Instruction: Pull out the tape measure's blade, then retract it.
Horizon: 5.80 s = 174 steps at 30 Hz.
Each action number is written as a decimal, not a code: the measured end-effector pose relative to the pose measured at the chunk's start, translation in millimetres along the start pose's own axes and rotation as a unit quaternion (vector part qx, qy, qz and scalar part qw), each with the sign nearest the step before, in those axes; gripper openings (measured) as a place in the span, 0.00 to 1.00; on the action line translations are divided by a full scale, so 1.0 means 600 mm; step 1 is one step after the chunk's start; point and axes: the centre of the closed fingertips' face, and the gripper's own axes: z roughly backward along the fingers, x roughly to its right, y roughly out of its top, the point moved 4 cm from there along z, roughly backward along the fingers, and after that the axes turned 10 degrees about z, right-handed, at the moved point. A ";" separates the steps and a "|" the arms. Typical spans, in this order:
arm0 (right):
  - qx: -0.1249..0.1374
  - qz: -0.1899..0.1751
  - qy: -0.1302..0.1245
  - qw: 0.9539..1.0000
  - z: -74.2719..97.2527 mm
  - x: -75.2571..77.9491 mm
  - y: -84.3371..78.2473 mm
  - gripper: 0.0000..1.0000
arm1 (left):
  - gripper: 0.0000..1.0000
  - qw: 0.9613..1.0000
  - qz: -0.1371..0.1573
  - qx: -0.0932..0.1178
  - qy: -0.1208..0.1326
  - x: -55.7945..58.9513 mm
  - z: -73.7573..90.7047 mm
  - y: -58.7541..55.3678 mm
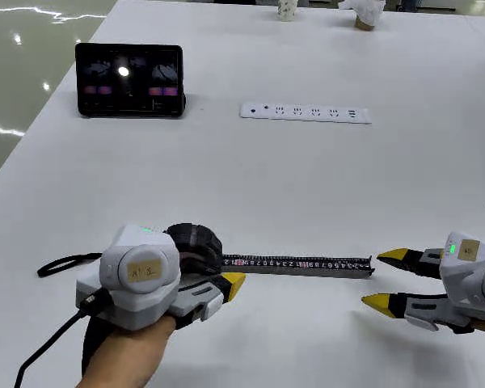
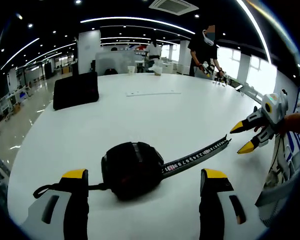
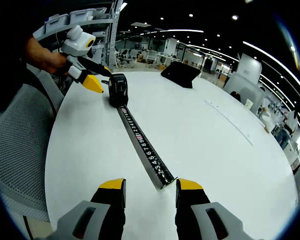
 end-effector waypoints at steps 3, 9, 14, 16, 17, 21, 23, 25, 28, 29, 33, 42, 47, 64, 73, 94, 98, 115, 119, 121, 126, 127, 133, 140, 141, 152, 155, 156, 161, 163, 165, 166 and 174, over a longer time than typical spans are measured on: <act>-0.005 0.008 0.007 1.000 -0.002 0.005 -0.002 0.35 | 0.89 1.000 0.002 0.001 0.001 -0.001 -0.004 0.005; -0.014 0.027 0.024 0.999 -0.009 0.013 -0.002 0.33 | 0.86 1.000 0.009 0.001 0.002 -0.002 -0.016 0.012; -0.018 0.041 0.040 0.998 -0.019 0.022 -0.001 0.30 | 0.81 1.000 0.019 -0.003 0.007 -0.004 -0.025 0.013; -0.020 0.046 0.046 0.998 -0.023 0.027 -0.005 0.29 | 0.79 1.000 0.021 -0.003 0.008 -0.005 -0.028 0.014; -0.021 0.049 0.050 0.997 -0.025 0.030 -0.006 0.29 | 0.78 1.000 0.023 -0.003 0.009 -0.006 -0.029 0.015; -0.023 0.052 0.060 0.997 -0.027 0.034 -0.006 0.25 | 0.73 0.999 0.034 -0.008 0.008 -0.006 -0.037 0.016; -0.024 0.054 0.066 0.996 -0.029 0.034 -0.006 0.24 | 0.72 0.999 0.036 -0.009 0.010 -0.006 -0.039 0.017; -0.023 0.057 0.075 0.995 -0.031 0.033 -0.005 0.21 | 0.71 0.999 0.038 -0.009 0.011 -0.008 -0.043 0.018; -0.023 0.060 0.087 0.994 -0.035 0.033 -0.004 0.19 | 0.70 0.999 0.042 -0.010 0.014 -0.011 -0.046 0.020; -0.023 0.062 0.093 0.993 -0.037 0.032 -0.004 0.18 | 0.69 0.999 0.044 -0.011 0.015 -0.012 -0.048 0.020; -0.025 0.066 0.104 0.992 -0.042 0.032 -0.006 0.16 | 0.66 0.999 0.047 -0.015 0.019 -0.017 -0.052 0.021; -0.018 0.048 0.121 0.991 -0.045 0.034 -0.014 0.13 | 0.62 0.998 0.050 -0.021 0.028 -0.026 -0.064 0.018; -0.013 0.034 0.124 0.992 -0.045 0.035 -0.016 0.12 | 0.61 0.998 0.050 -0.028 0.034 -0.028 -0.068 0.013; -0.013 0.032 0.120 0.992 -0.045 0.032 -0.013 0.11 | 0.61 0.997 0.049 -0.034 0.055 -0.028 -0.072 0.007; -0.010 0.029 0.114 0.993 -0.045 0.032 -0.014 0.11 | 0.59 0.997 0.049 -0.035 0.057 -0.030 -0.072 0.009; -0.027 0.053 0.118 0.991 -0.048 0.031 -0.007 0.11 | 0.58 0.996 0.055 -0.034 0.058 -0.031 -0.070 0.008; -0.028 0.056 0.120 0.991 -0.049 0.031 -0.004 0.11 | 0.58 0.996 0.056 -0.034 0.056 -0.031 -0.070 0.007; -0.028 0.061 0.126 0.990 -0.056 0.025 0.006 0.11 | 0.58 0.996 0.059 -0.038 0.050 -0.033 -0.069 0.004; -0.025 0.062 0.127 0.990 -0.065 0.025 0.010 0.11 | 0.59 0.996 0.059 -0.037 0.049 -0.032 -0.069 0.005; -0.023 0.062 0.128 0.990 -0.068 0.024 0.011 0.11 | 0.59 0.996 0.060 -0.038 0.049 -0.032 -0.070 0.005; -0.018 0.062 0.130 0.989 -0.079 0.021 0.024 0.11 | 0.59 0.996 0.061 -0.039 0.048 -0.032 -0.069 0.004; -0.017 0.062 0.130 0.989 -0.082 0.019 0.028 0.11 | 0.59 0.996 0.061 -0.040 0.047 -0.032 -0.070 0.005; -0.010 0.062 0.132 0.989 -0.095 0.014 0.042 0.11 | 0.59 0.996 0.065 -0.041 0.047 -0.032 -0.070 0.005; -0.004 0.065 0.137 0.988 -0.113 0.007 0.062 0.11 | 0.59 0.996 0.069 -0.043 0.045 -0.033 -0.069 0.006; -0.004 0.066 0.138 0.988 -0.114 0.006 0.064 0.11 | 0.59 0.996 0.069 -0.043 0.045 -0.033 -0.069 0.006; 0.003 0.067 0.140 0.988 -0.136 0.000 0.084 0.11 | 0.59 0.995 0.073 -0.044 0.043 -0.034 -0.070 0.008; 0.005 0.066 0.141 0.988 -0.141 -0.002 0.090 0.11 | 0.59 0.995 0.073 -0.045 0.042 -0.034 -0.071 0.008; 0.006 0.066 0.142 0.988 -0.142 -0.003 0.091 0.11 | 0.59 0.995 0.073 -0.045 0.042 -0.034 -0.071 0.008; 0.010 0.068 0.143 0.987 -0.151 -0.005 0.102 0.11 | 0.59 0.995 0.075 -0.045 0.042 -0.034 -0.071 0.008; 0.011 0.069 0.144 0.987 -0.155 -0.007 0.106 0.11 | 0.59 0.995 0.076 -0.046 0.042 -0.034 -0.070 0.008; 0.014 0.069 0.145 0.987 -0.159 -0.009 0.111 0.11 | 0.59 0.995 0.077 -0.047 0.041 -0.035 -0.070 0.008; 0.014 0.070 0.146 0.987 -0.160 -0.010 0.113 0.11 | 0.59 0.995 0.077 -0.047 0.041 -0.035 -0.070 0.009; 0.023 0.072 0.151 0.986 -0.177 -0.017 0.132 0.11 | 0.59 0.995 0.079 -0.049 0.039 -0.036 -0.070 0.009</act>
